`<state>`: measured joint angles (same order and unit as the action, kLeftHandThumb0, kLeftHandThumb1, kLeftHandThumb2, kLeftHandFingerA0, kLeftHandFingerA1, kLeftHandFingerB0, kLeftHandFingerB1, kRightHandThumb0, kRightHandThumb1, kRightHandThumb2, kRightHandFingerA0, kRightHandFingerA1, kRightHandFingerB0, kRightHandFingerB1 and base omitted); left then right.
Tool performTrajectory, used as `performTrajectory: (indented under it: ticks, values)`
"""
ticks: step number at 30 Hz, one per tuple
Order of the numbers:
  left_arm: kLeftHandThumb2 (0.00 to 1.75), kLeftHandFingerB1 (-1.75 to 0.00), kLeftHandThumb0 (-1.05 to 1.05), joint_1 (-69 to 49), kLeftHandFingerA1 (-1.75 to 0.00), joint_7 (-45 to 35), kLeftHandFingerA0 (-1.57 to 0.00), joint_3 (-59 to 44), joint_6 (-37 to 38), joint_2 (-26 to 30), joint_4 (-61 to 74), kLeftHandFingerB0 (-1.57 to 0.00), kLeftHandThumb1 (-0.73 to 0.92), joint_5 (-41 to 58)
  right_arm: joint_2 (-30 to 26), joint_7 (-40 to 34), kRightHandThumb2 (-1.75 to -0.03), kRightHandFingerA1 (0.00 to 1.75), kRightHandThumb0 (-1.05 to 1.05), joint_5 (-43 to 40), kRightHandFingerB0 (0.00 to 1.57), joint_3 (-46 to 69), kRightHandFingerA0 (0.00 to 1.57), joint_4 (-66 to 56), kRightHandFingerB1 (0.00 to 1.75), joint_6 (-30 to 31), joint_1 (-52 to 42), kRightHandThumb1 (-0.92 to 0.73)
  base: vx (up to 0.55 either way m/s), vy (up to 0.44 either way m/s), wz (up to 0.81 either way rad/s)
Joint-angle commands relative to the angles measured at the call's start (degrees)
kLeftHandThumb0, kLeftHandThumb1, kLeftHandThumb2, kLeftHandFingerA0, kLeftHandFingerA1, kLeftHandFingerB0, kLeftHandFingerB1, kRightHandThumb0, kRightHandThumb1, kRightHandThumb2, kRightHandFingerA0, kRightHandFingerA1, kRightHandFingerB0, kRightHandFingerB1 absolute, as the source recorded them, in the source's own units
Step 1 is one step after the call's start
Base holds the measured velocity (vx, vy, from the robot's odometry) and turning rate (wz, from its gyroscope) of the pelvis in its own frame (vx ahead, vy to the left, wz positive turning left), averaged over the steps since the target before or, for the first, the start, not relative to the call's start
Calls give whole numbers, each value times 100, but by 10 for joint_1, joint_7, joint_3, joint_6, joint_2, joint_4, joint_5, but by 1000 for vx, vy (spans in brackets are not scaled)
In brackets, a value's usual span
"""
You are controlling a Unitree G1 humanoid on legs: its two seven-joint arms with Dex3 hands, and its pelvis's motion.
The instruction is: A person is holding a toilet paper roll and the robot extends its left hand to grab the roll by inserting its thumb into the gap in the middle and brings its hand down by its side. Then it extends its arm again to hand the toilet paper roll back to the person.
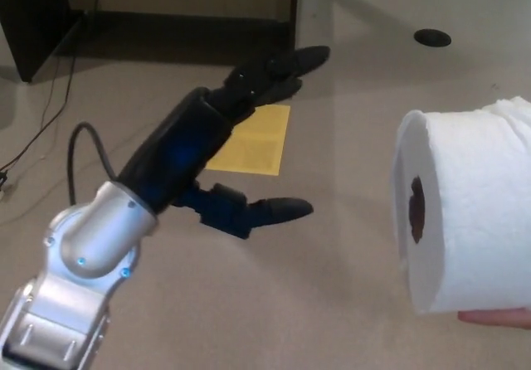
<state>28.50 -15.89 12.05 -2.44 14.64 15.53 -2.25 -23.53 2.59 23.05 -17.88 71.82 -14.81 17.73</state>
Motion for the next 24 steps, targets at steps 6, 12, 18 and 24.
performTrajectory:
  ticks: [6,12,18,24]
  values:
    - [62,-32,-50,4,-37,2,-17,27,-10,-33,11,-9,40,-36,4,-2,-62,78,-40,5,34,-1,75,3,33,8,-10,-68,0,0,0]
    - [64,-33,-52,25,-40,6,-21,43,-27,-48,16,-11,40,-62,5,-2,-60,81,-40,9,33,-4,77,4,32,10,-4,-67,0,0,0]
    - [64,-33,-52,36,-40,2,-21,50,-46,-66,23,-12,40,-64,5,-5,-62,82,-41,11,34,-7,75,4,33,6,-3,-68,0,0,0]
    - [66,-34,-56,47,-40,0,-22,59,-67,-76,31,-11,41,-79,5,-4,-60,83,-43,11,35,-5,81,4,32,6,-1,-67,0,0,0]
